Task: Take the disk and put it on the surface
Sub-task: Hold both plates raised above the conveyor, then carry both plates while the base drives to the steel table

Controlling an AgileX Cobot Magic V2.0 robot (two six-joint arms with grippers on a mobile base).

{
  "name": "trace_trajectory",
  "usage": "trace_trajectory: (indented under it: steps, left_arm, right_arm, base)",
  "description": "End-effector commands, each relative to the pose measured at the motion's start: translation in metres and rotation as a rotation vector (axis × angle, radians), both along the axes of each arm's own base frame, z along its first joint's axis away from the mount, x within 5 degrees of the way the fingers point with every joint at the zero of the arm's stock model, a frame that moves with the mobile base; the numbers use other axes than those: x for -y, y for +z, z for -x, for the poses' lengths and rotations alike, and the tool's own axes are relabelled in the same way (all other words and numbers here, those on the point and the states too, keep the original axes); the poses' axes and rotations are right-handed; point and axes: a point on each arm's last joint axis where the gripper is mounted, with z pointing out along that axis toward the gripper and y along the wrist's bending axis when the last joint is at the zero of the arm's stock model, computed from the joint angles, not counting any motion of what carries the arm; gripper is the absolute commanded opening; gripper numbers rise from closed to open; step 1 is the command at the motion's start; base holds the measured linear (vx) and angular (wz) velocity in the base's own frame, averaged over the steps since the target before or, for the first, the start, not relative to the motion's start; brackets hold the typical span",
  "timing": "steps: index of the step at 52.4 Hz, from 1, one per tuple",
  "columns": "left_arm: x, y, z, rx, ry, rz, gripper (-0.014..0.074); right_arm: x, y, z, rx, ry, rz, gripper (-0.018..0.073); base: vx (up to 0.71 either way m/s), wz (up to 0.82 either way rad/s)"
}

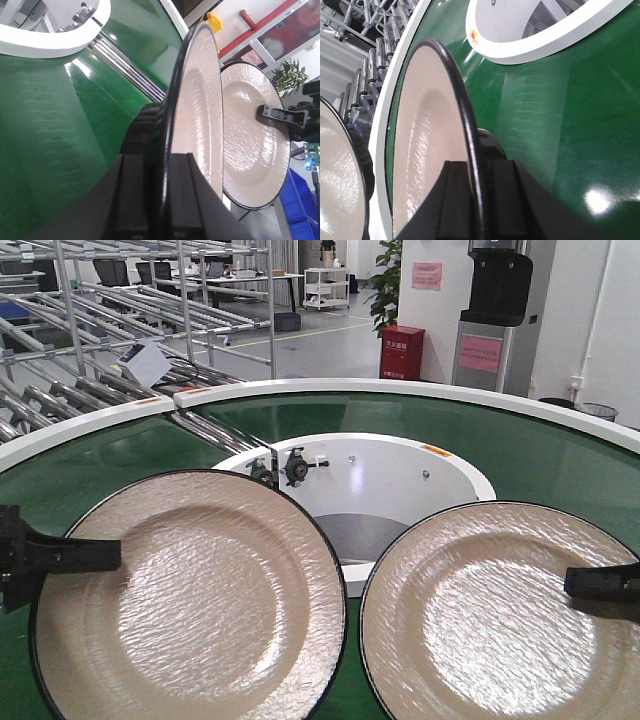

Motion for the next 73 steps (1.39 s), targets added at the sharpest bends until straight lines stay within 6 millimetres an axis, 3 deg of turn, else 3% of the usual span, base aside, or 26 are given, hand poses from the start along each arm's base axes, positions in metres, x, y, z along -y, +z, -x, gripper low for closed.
trace_trajectory:
  steps: [1,48,73]
  left_arm:
    - [0.0050,0.0311,0.0095,0.086,0.009,0.137,-0.0008]
    - [0.0050,0.0311,0.0095,0.086,0.009,0.137,-0.0008]
    - [0.0050,0.0311,0.0095,0.086,0.009,0.137,-0.0008]
  right_arm:
    - [-0.0043,0.0242,0.0036,0.096,-0.011,-0.089,-0.0009]
    - [-0.0043,0.0242,0.0036,0.096,-0.011,-0.090,-0.0009]
    - [-0.0043,0.0242,0.0036,0.096,-0.011,-0.091,-0.0009]
  base:
    - [0.00,0.00]
    - [0.00,-0.02]
    - [-0.09,-0.36]
